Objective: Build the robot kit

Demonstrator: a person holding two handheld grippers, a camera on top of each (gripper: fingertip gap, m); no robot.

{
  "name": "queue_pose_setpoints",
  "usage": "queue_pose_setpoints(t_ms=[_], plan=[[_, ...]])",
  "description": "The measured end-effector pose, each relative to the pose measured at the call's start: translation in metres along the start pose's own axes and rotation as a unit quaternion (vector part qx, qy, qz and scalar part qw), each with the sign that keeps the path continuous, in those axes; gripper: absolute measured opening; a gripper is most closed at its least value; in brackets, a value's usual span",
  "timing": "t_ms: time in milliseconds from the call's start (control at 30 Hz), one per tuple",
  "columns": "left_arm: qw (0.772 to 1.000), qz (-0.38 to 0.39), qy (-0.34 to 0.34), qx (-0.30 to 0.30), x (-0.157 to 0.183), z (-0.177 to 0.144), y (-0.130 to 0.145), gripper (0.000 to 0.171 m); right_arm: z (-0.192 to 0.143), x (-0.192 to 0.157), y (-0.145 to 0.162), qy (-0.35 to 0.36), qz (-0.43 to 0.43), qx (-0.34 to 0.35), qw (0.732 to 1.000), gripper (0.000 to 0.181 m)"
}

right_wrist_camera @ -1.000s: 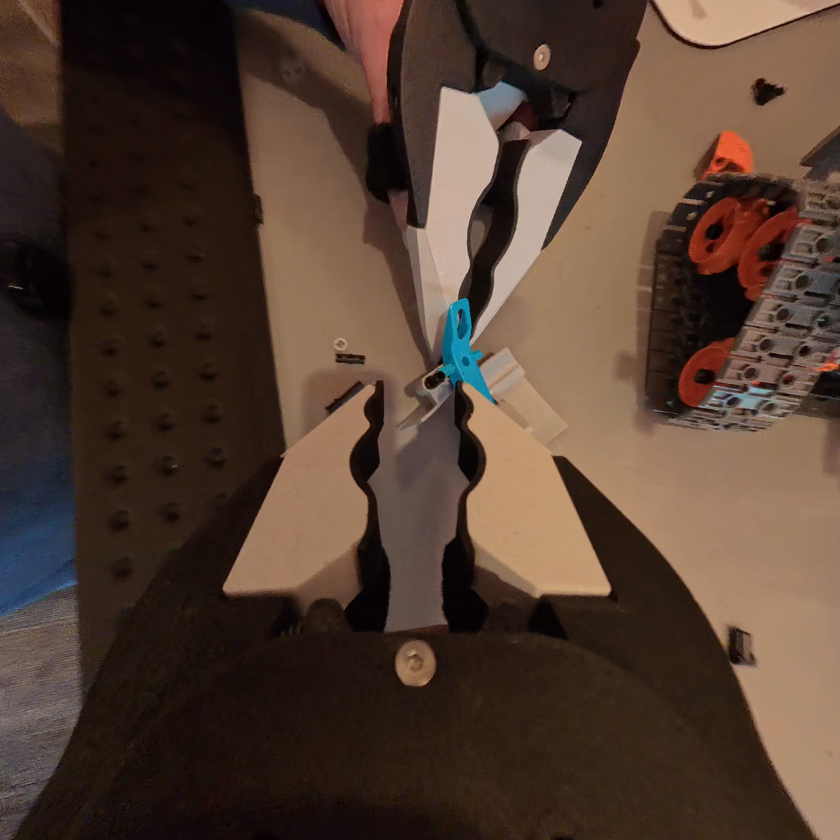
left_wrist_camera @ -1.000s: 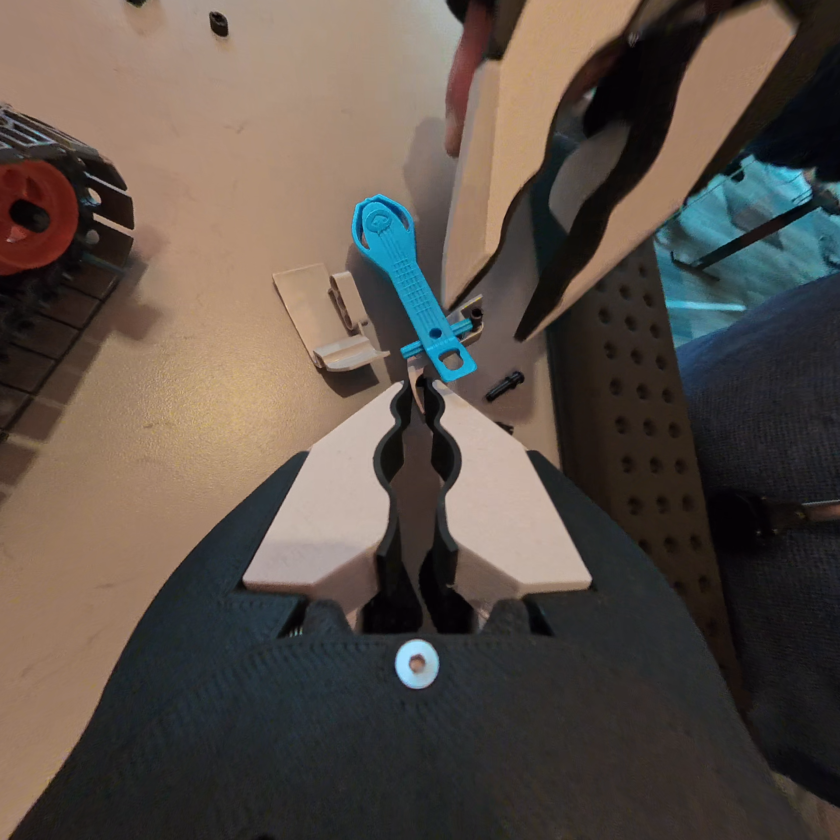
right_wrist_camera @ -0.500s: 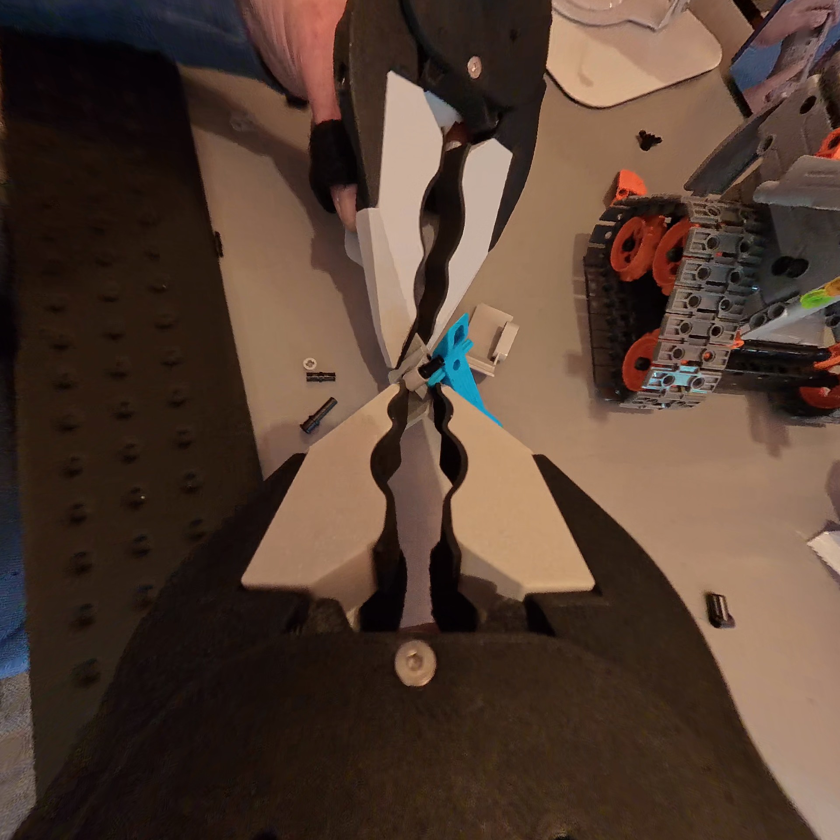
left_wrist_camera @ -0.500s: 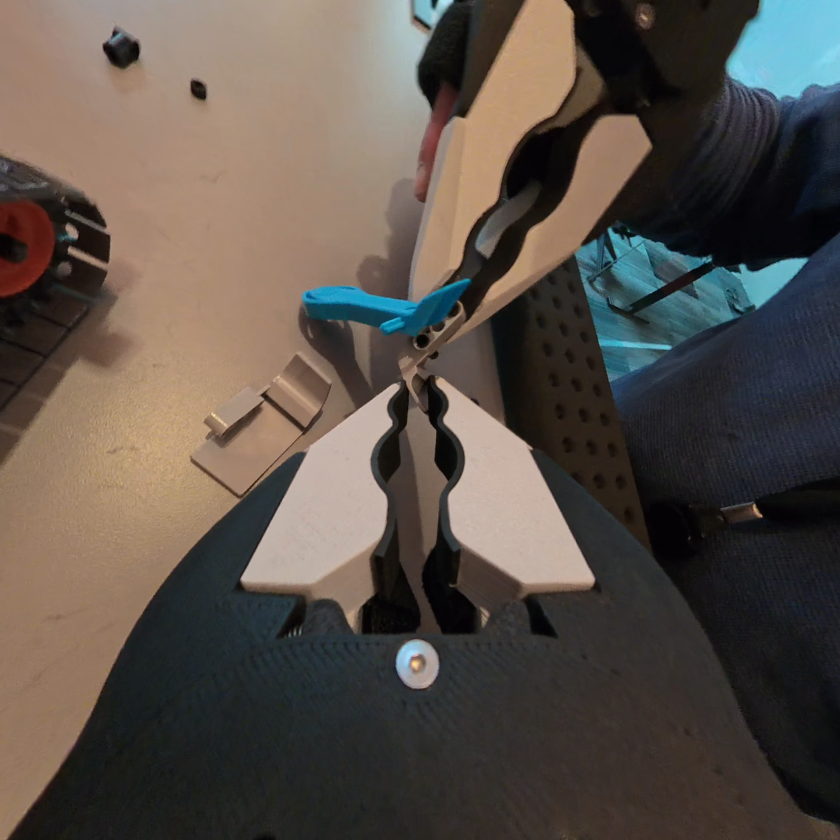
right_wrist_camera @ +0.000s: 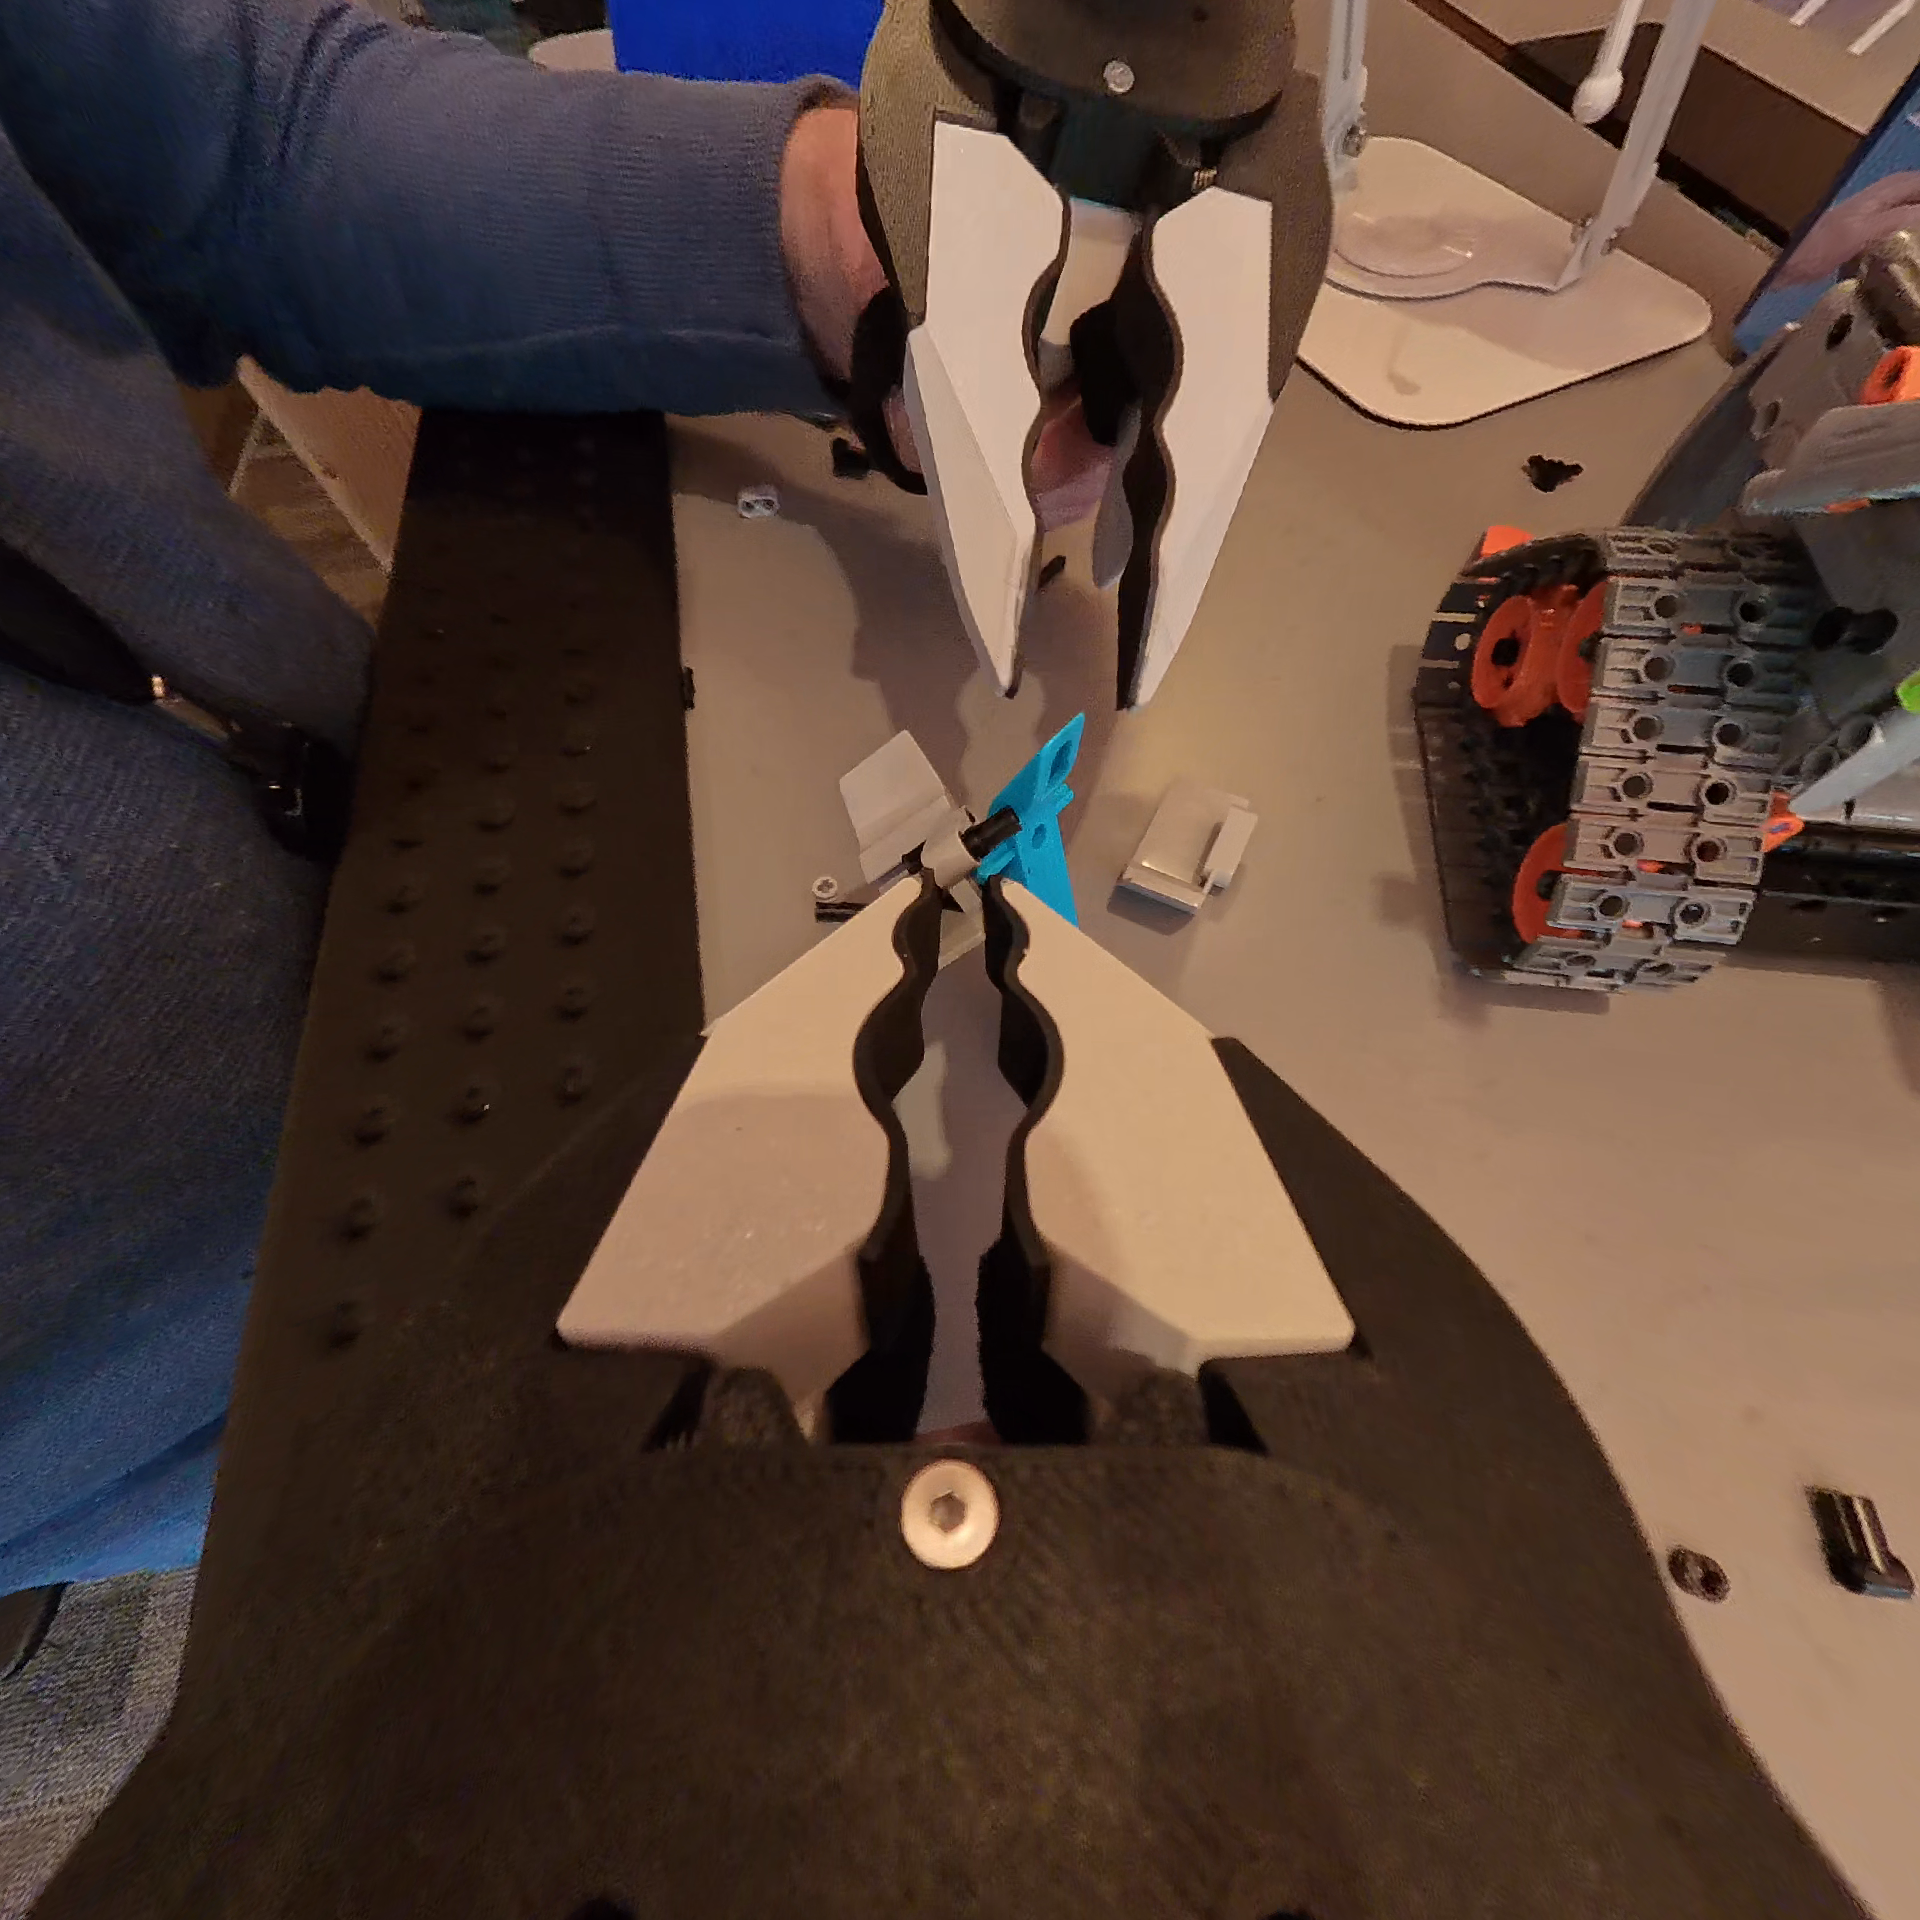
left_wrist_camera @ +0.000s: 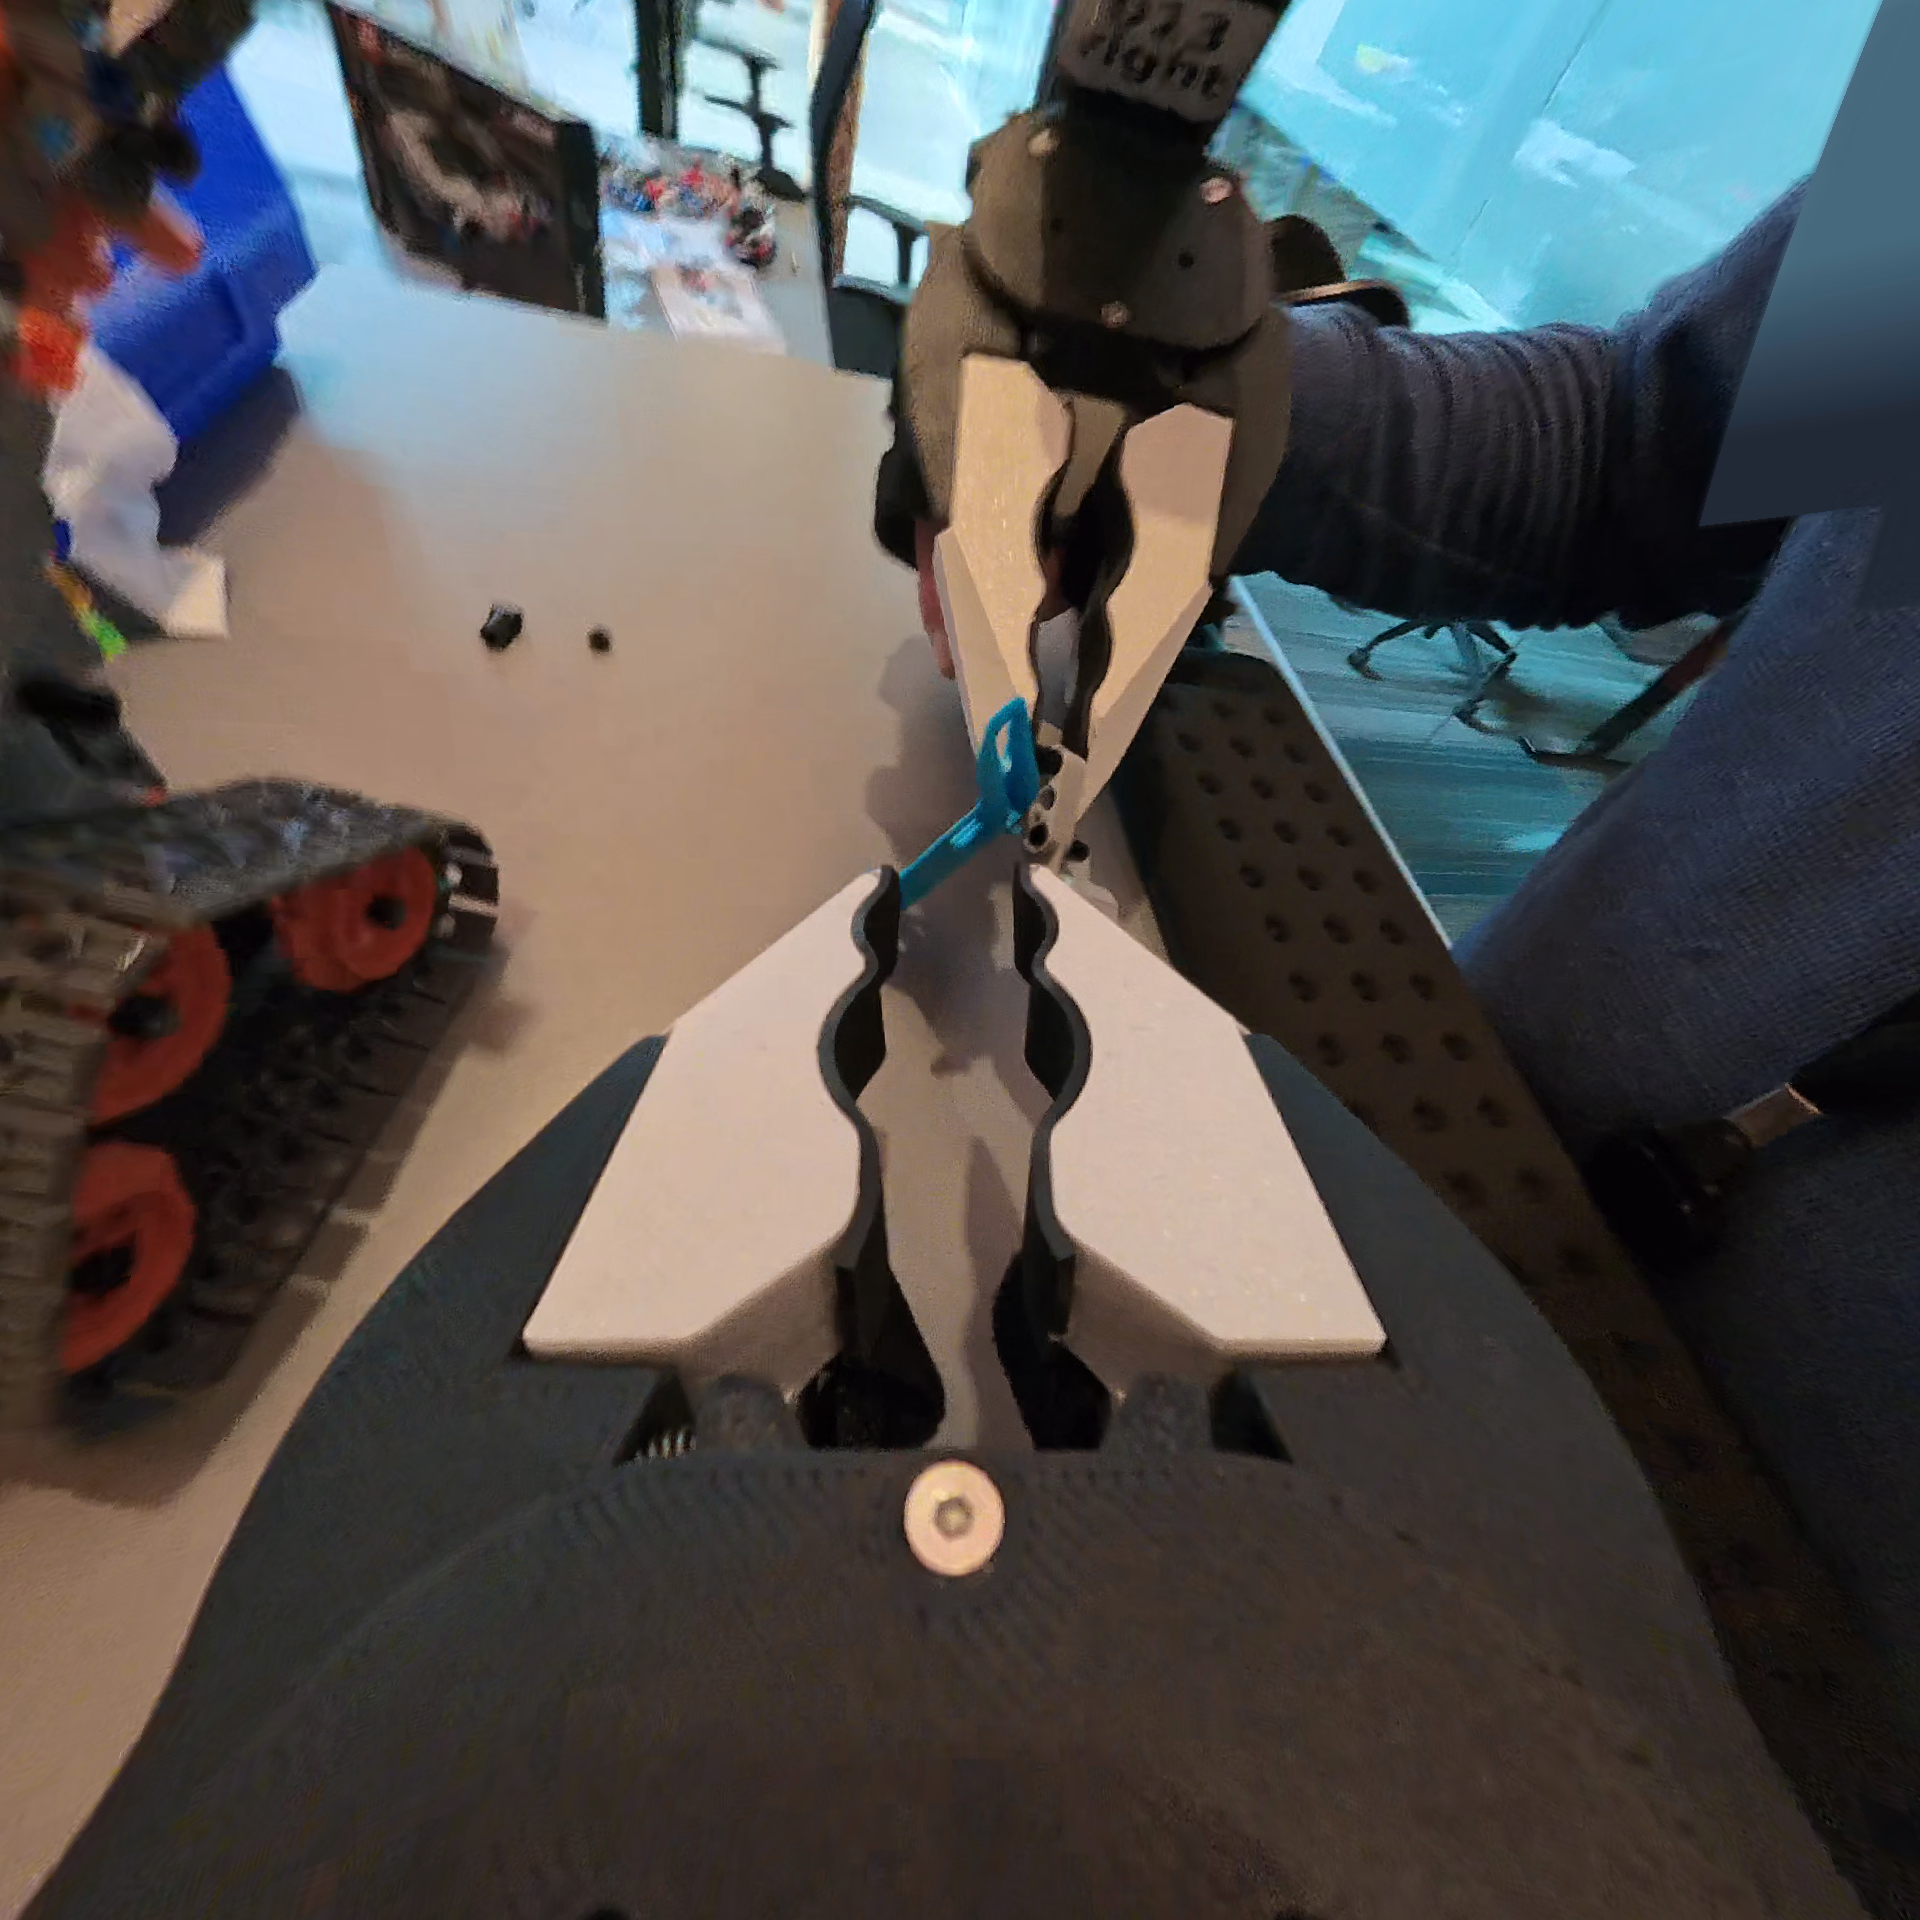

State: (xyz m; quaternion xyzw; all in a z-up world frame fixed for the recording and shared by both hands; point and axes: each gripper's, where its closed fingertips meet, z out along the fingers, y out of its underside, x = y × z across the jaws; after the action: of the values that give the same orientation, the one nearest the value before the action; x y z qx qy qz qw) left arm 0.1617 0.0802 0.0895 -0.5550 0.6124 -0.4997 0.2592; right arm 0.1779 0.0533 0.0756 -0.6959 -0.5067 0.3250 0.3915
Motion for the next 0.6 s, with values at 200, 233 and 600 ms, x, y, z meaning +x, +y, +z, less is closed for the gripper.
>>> queue_pose_setpoints(t_ms=[200,233,600], plan=[[0.996,0.054,0.067,-0.010,0.023,0.017,0.002,0.020,-0.001,-0.012,0.000,-0.043,-0.028,0.012,0.999,0.005],[0.996,0.053,0.074,-0.013,0.026,0.021,0.004,0.019,0.000,-0.014,0.001,-0.053,-0.034,0.012,0.998,0.005],[0.991,0.069,0.117,-0.017,0.046,0.030,0.009,0.006,-0.004,-0.036,0.006,-0.088,-0.066,0.017,0.994,0.006]])
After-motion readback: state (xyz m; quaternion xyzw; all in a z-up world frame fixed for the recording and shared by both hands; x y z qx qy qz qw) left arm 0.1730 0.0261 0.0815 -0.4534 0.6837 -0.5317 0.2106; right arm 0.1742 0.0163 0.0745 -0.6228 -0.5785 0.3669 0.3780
